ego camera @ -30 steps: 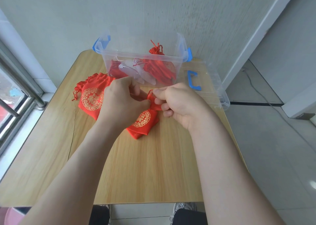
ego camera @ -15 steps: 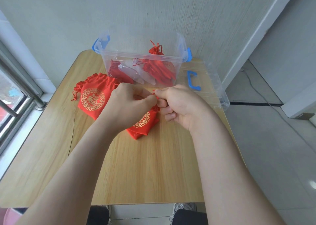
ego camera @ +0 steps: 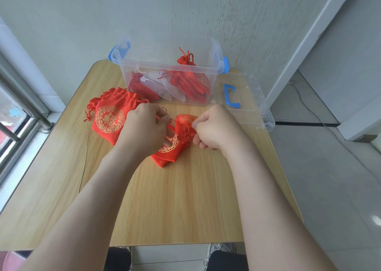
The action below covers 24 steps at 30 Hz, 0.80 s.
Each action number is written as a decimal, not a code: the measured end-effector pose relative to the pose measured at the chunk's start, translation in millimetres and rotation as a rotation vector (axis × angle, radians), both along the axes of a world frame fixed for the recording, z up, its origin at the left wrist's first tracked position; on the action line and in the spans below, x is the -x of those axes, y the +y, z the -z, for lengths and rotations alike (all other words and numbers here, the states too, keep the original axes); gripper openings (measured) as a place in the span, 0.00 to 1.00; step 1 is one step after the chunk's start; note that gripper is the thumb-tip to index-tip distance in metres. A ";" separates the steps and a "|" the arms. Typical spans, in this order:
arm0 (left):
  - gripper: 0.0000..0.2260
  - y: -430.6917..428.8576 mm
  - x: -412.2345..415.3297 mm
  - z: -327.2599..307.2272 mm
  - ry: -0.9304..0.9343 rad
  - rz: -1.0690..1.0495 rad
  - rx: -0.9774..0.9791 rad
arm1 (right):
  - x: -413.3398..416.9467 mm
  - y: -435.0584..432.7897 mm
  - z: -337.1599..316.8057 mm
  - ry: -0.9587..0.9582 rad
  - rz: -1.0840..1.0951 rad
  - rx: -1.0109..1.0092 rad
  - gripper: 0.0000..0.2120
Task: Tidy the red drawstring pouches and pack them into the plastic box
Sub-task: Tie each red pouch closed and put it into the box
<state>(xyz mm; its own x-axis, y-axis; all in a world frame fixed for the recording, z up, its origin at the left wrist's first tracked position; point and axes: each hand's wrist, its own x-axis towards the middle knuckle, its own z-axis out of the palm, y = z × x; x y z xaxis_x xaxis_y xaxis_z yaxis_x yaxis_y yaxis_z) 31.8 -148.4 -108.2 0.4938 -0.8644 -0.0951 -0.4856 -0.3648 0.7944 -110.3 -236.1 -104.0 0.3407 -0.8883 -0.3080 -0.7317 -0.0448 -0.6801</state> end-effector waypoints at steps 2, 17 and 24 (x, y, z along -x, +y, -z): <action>0.07 0.0 -2.6 3.2 -0.101 -0.001 -0.034 | 1.5 -0.3 3.8 0.098 -0.004 0.031 0.14; 0.12 -1.8 2.8 16.3 -0.409 0.196 -0.268 | 0.3 16.3 -19.3 0.402 -0.273 -0.126 0.24; 0.08 -0.1 1.9 25.0 -0.521 0.298 -0.306 | 2.2 11.7 -0.8 0.342 -0.200 -0.144 0.17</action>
